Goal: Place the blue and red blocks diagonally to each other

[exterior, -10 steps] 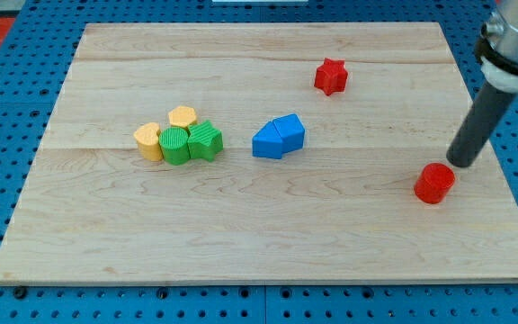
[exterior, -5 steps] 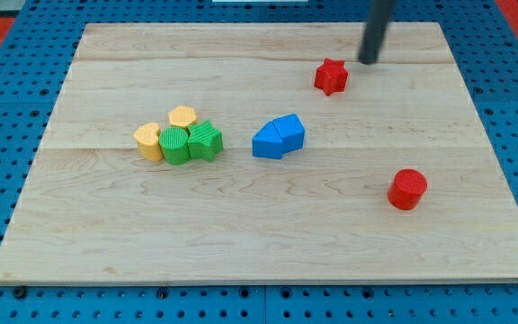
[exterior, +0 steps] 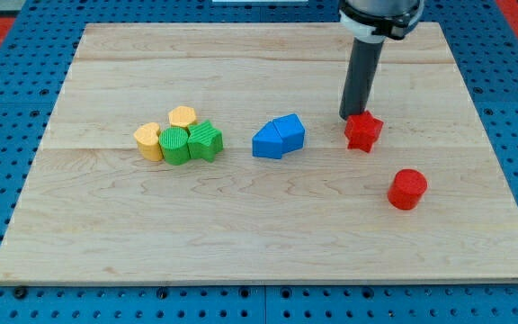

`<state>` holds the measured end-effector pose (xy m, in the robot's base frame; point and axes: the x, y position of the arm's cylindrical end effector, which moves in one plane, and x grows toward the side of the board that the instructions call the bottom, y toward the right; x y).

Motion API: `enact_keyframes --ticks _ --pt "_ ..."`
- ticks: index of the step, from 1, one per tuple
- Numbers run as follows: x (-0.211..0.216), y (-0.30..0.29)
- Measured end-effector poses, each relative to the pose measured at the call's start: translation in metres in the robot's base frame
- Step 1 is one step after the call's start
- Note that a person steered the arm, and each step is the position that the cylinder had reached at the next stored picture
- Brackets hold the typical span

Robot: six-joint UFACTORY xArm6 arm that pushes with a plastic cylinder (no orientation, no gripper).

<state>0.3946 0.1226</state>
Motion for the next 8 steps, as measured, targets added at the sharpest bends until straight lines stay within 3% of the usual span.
enact_keyframes --ticks 1,2,3,4,6,8 --pt "-0.018 -0.067" --pt "0.015 -0.006" --pt "0.033 0.012" --pt "0.036 -0.017" --pt "0.073 0.01" --pt "0.106 -0.157"
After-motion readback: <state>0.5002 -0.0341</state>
